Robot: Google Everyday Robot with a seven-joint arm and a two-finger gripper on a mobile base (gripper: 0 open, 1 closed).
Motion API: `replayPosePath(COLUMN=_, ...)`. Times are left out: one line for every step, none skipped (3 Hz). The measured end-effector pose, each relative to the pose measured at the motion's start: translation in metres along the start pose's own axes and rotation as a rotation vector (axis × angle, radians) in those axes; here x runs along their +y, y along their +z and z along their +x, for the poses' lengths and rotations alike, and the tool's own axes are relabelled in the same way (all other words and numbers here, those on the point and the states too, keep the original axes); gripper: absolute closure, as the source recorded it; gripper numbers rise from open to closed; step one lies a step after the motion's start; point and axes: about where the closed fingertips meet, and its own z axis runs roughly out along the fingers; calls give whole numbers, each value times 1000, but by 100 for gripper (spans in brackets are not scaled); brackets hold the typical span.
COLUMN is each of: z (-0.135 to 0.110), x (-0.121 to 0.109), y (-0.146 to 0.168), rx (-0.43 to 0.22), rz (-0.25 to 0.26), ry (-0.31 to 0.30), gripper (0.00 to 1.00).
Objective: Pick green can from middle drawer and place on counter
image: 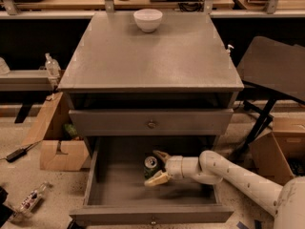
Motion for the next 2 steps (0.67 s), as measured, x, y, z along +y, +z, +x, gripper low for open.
replayPosePath(z=5, x=-1, y=10, rx=10, rz=15, ry=6, gripper=41)
replayPosePath(z=-1, x=6, y=7, rx=30, rz=16, ry=31, gripper=64)
